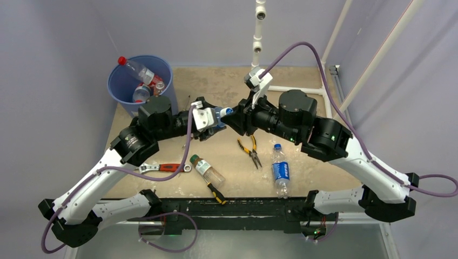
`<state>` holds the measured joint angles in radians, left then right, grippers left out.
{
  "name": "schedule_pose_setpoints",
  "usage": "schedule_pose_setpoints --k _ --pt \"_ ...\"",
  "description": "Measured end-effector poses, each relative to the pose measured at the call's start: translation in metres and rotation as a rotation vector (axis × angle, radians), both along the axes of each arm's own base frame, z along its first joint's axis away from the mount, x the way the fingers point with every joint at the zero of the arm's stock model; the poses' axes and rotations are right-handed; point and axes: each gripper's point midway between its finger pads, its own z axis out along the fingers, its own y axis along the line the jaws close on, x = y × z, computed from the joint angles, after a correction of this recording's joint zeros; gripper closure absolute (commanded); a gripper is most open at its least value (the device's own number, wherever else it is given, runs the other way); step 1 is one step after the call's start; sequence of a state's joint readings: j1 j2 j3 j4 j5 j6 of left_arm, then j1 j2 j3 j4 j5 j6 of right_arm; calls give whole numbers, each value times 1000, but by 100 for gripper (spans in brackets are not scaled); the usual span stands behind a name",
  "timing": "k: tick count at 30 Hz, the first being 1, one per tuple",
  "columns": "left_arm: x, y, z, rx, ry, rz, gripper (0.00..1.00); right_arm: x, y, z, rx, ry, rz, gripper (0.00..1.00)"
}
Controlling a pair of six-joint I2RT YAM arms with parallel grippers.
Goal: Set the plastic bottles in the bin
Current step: Place the plastic bottle in the trash bin.
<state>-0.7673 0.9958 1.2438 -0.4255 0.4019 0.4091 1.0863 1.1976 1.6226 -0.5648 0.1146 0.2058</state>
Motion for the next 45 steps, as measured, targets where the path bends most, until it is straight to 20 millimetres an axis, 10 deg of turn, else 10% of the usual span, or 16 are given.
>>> schedule_pose_setpoints --k 3,6,9,19,26,33,45 --pt "2 0 0 -1 2 10 67 0 0 1 3 -3 -1 96" --pt "1 -2 0 -2 1 6 67 1 0 1 3 -4 -6 31" --pt "4 -1 2 -11 3 25 68 0 -2 6 17 -16 -5 2" --pt "46 19 59 -186 -164 280 75 -14 -86 22 293 -133 -162 1" --pt "122 93 127 -442 -352 768 81 -19 -130 -4 497 -137 -269 1" --pt "218 242 91 -531 -303 1329 90 -7 -112 -43 457 -64 -298 2" --pt "219 343 75 -694 -357 1674 90 -7 -98 -93 440 7 -276 2"
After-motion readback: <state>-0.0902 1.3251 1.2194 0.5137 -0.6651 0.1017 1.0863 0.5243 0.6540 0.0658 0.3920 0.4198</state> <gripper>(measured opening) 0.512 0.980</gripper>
